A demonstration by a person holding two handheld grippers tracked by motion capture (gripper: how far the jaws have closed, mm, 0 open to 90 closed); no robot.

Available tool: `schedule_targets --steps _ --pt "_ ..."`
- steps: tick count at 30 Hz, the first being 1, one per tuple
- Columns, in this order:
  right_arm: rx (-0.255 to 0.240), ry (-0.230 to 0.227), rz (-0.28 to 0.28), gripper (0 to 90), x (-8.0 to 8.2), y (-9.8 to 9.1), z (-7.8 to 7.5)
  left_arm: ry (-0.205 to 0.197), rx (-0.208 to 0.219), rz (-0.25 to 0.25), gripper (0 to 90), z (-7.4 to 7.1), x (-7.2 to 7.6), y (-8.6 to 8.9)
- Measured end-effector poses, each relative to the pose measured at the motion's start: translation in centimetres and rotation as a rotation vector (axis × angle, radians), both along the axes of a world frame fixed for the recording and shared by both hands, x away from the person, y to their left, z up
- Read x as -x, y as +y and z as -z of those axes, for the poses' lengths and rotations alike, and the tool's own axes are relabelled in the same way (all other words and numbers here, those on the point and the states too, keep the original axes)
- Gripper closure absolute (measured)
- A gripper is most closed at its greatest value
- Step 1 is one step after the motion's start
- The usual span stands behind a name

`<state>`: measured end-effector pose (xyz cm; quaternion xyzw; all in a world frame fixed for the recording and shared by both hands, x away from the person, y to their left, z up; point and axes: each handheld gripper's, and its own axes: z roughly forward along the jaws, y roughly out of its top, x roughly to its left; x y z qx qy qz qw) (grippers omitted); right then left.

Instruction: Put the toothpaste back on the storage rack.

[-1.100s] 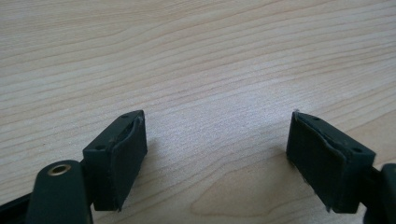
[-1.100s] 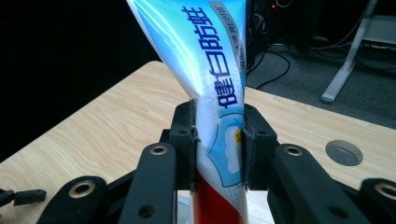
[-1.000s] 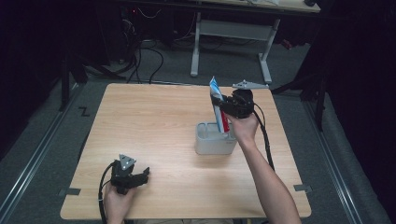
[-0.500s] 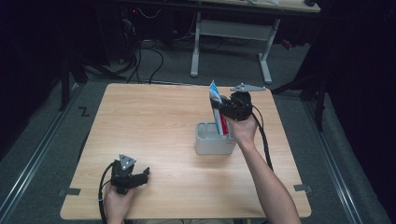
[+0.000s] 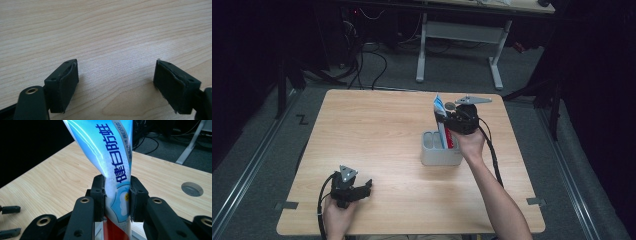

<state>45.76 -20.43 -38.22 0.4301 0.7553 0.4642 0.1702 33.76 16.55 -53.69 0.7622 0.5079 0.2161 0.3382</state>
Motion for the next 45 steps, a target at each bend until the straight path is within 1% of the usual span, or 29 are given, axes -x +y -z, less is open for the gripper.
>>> schedule_targets --steps 6,15,23,29,34,39,45 --pt "0.006 0.009 -0.001 70.2 0.1 -0.2 0.3 0.0 0.0 0.0 20.7 0.0 0.0 0.0" --pt "0.05 0.002 -0.027 70.2 0.7 0.2 0.3 0.0 -0.001 0.0 20.7 0.0 0.0 0.0" --pt "0.079 -0.001 -0.033 70.2 1.1 0.2 0.8 0.0 0.0 0.0 20.7 0.0 0.0 0.0" --pt "0.075 0.009 -0.028 70.2 1.3 -0.1 1.1 0.0 -0.001 0.0 20.7 0.0 0.0 0.0" --pt "0.095 0.01 -0.031 70.2 1.4 -0.2 1.3 0.0 -0.001 0.0 20.7 0.0 0.0 0.0" --pt "0.094 0.013 -0.037 70.1 1.5 -0.2 1.4 0.0 0.0 0.0 20.7 0.0 0.0 0.0" --pt "0.154 0.001 -0.047 70.1 2.0 0.1 1.6 0.0 0.001 0.0 20.7 0.0 0.0 0.0"
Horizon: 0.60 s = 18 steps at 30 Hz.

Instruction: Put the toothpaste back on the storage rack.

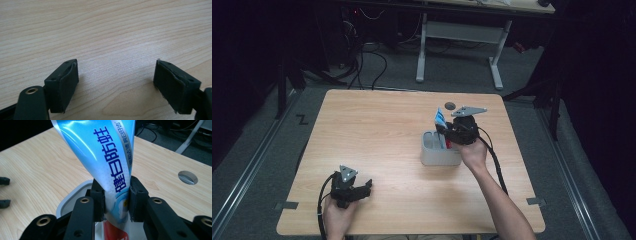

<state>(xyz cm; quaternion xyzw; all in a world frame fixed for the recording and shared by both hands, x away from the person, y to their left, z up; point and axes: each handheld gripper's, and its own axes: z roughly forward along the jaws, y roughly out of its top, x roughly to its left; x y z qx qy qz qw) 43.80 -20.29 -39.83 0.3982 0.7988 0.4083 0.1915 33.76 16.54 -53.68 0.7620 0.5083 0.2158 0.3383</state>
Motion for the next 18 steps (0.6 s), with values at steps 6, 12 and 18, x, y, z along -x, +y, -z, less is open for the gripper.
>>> schedule_targets --steps 6,12,18 --pt "-0.001 0.009 0.002 70.1 0.1 -0.2 0.4 0.0 0.0 0.0 20.8 0.0 0.0 0.0" --pt "-0.03 0.03 0.021 70.1 0.2 -1.0 1.1 0.0 0.0 -0.001 20.7 0.0 0.0 0.0" --pt "-0.035 0.038 0.026 70.0 0.4 -1.3 1.6 0.0 0.001 -0.001 20.8 0.0 0.0 0.0"
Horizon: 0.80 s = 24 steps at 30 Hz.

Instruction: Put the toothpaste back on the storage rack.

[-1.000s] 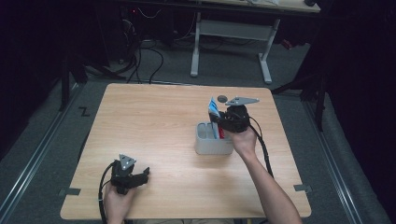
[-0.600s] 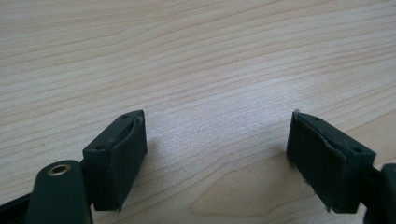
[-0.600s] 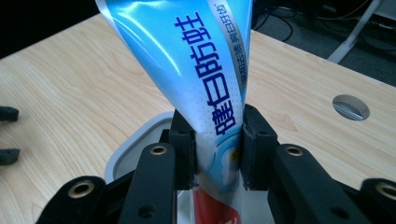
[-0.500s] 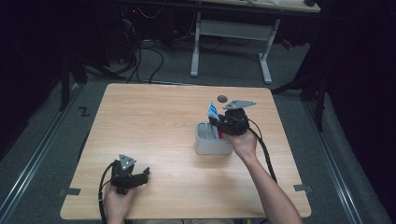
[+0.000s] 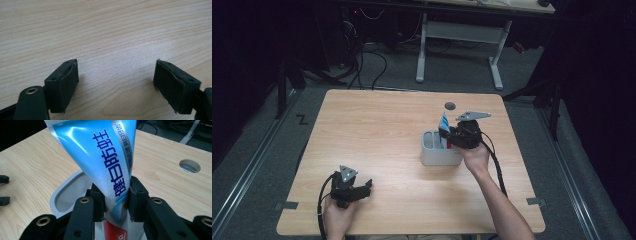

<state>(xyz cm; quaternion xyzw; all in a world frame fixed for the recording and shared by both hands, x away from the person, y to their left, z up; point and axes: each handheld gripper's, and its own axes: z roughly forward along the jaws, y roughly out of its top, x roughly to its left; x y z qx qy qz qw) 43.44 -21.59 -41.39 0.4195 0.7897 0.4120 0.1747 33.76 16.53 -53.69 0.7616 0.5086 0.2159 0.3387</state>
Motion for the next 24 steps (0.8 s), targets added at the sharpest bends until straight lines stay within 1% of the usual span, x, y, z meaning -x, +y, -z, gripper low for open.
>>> schedule_targets --steps 5,6,9,12,15,17,20,23,24 --pt "-0.008 0.005 0.006 69.9 0.04 -0.22 0.25 0.0 0.0 0.0 20.8 0.0 0.0 0.0" --pt "-0.01 0.015 0.012 69.9 0.09 -0.25 0.41 0.0 -0.001 0.0 20.8 0.0 0.0 0.0" --pt "-0.011 0.008 0.012 69.7 0.15 -0.32 0.52 0.0 -0.001 0.0 20.7 0.0 0.0 0.0" --pt "-0.012 0.008 0.01 69.6 0.16 -0.37 0.51 0.0 -0.001 0.0 20.7 0.0 0.0 0.0" --pt "-0.024 0.014 0.014 68.9 0.12 -0.43 0.55 0.0 -0.001 0.0 20.7 0.0 0.0 0.0" --pt "-0.022 0.01 0.015 68.4 0.11 -0.43 0.57 0.0 -0.001 0.0 20.7 0.0 0.0 0.0" --pt "-0.022 0.007 0.023 67.9 0.15 -0.5 0.59 -0.001 -0.001 0.0 20.7 0.0 0.0 0.0" --pt "-0.032 0.004 0.033 67.4 0.12 -0.74 0.63 0.0 -0.002 0.001 20.7 0.0 0.0 0.0" --pt "-0.037 0.009 0.038 67.2 0.14 -0.81 0.61 0.0 -0.001 0.001 20.7 0.0 0.0 0.0"
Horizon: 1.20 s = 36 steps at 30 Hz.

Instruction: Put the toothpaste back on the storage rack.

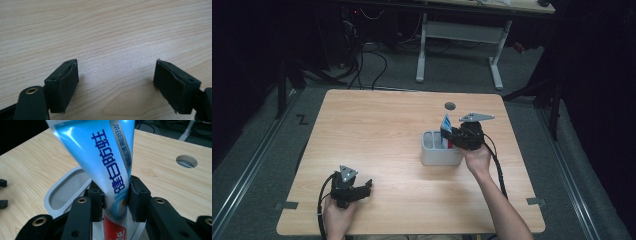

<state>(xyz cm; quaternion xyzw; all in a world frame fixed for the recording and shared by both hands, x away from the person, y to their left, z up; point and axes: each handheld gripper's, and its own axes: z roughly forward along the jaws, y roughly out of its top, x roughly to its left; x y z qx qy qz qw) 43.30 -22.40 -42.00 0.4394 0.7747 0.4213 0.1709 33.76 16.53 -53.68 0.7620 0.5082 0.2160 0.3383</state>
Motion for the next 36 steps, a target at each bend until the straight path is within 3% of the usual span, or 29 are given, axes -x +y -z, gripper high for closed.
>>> schedule_targets --steps 13,16,36 --pt "-0.017 -0.001 -0.003 59.4 0.4 -0.5 -0.1 0.0 0.0 0.0 20.7 0.0 0.0 0.0" --pt "-0.017 -0.018 -0.006 58.1 0.7 -0.6 -0.3 0.0 0.0 0.0 20.7 0.0 0.0 0.0" --pt "-0.058 -0.056 0.028 56.7 2.0 -2.7 -0.9 0.0 -0.001 -0.001 20.7 0.0 0.0 0.0"
